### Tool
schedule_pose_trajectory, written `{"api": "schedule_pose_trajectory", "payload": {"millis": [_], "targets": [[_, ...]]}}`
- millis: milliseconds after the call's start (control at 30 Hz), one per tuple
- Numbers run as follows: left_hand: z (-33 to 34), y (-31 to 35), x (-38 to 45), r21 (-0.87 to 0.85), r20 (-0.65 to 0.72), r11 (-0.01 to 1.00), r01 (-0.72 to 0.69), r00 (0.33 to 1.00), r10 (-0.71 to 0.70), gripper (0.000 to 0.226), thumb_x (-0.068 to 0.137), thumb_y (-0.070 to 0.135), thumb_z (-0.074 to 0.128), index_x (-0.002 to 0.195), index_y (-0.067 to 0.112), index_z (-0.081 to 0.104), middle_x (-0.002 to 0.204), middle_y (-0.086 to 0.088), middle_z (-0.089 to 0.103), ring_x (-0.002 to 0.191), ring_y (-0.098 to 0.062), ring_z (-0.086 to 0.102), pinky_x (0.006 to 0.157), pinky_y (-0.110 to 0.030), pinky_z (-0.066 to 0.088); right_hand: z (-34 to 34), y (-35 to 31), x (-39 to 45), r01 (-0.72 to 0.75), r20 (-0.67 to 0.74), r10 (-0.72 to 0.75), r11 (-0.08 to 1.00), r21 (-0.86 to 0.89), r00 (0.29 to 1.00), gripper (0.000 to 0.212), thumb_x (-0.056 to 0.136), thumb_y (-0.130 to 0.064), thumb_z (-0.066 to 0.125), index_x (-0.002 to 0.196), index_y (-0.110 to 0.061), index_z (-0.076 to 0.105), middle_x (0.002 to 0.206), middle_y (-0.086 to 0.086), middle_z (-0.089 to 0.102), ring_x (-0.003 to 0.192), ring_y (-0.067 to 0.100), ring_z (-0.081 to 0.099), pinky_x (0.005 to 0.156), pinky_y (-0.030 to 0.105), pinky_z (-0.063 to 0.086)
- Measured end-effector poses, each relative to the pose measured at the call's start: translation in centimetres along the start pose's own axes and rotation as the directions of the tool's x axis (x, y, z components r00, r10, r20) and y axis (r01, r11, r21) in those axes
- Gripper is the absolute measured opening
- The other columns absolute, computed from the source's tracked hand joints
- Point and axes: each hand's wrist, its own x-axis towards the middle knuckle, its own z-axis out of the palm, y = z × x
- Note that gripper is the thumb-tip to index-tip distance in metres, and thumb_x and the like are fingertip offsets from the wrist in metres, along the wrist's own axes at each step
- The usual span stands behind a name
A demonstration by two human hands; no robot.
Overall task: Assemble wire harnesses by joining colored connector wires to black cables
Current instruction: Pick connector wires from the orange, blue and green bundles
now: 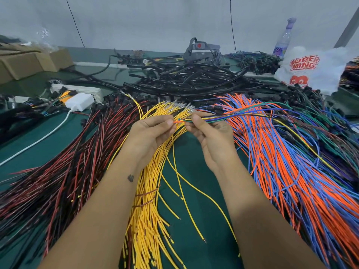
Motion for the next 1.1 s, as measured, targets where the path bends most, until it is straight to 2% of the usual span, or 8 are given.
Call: {"api": "schedule_pose_trajectory", "payload": {"millis": [267,400,500,700,967,1100], "targets": [[0.4,-0.4,-0.1,0.097,-0.005,0.995,-0.027,1.000,0.027,0.008,0.085,-0.001,0.063,0.089,0.004,0.068,0.067,0.001,0.068,0.062,-0.009,0.065,0.062,-0.017,0.054,0.6,0.3,-0.3,-0.003,0.024,0.003,1.000,-0.005,1.000,0.014,0.090,0.004,0.058,0.085,-0.006,0.067,0.071,0.002,0.070,0.065,0.014,0.067,0.068,0.021,0.055],[0.3,0.0,-0.1,0.024,0.024,1.000,0.008,1.000,-0.009,0.012,0.083,0.012,0.065,0.091,0.004,0.069,0.068,0.000,0.068,0.065,-0.009,0.066,0.063,-0.017,0.054,0.8,0.1,-0.1,-0.024,-0.025,0.025,0.999,0.040,0.999,0.013,0.090,0.004,0.058,0.086,-0.004,0.066,0.071,0.004,0.068,0.063,0.013,0.066,0.065,0.019,0.054],[0.0,0.2,0.0,-0.029,0.013,0.999,0.029,1.000,-0.028,0.009,0.087,0.003,0.061,0.090,0.004,0.070,0.075,-0.003,0.071,0.070,-0.009,0.068,0.063,-0.015,0.054,0.7,-0.1,0.0,-0.026,-0.041,0.030,0.996,0.089,0.999,0.014,0.091,0.006,0.056,0.085,-0.004,0.065,0.068,0.001,0.068,0.062,0.012,0.067,0.065,0.019,0.055],[0.1,0.4,-0.1,-0.061,0.013,0.997,0.045,0.999,-0.045,0.013,0.086,-0.005,0.059,0.093,0.003,0.067,0.074,-0.003,0.071,0.068,-0.009,0.069,0.062,-0.014,0.054,0.9,0.0,-0.1,-0.044,-0.031,0.048,0.991,0.124,0.998,0.014,0.091,0.005,0.056,0.085,-0.004,0.065,0.070,0.001,0.068,0.064,0.011,0.067,0.066,0.019,0.055],[0.2,0.3,-0.1,-0.034,0.028,0.998,0.054,0.998,-0.053,0.009,0.087,0.005,0.061,0.092,0.006,0.068,0.075,-0.003,0.071,0.067,-0.008,0.067,0.062,-0.014,0.053,1.1,0.1,-0.3,-0.059,-0.016,0.061,0.993,0.101,0.998,0.013,0.090,0.004,0.058,0.086,-0.004,0.066,0.069,0.002,0.069,0.063,0.013,0.066,0.065,0.018,0.054],[0.2,0.3,-0.1,-0.024,0.034,0.998,0.065,0.997,-0.064,0.011,0.078,0.008,0.066,0.087,0.005,0.070,0.074,-0.004,0.071,0.066,-0.009,0.067,0.060,-0.015,0.053,0.8,0.0,-0.1,-0.052,-0.012,0.054,0.994,0.093,0.998,0.011,0.089,0.003,0.059,0.086,-0.004,0.066,0.070,0.004,0.067,0.064,0.014,0.066,0.064,0.019,0.054]]}}
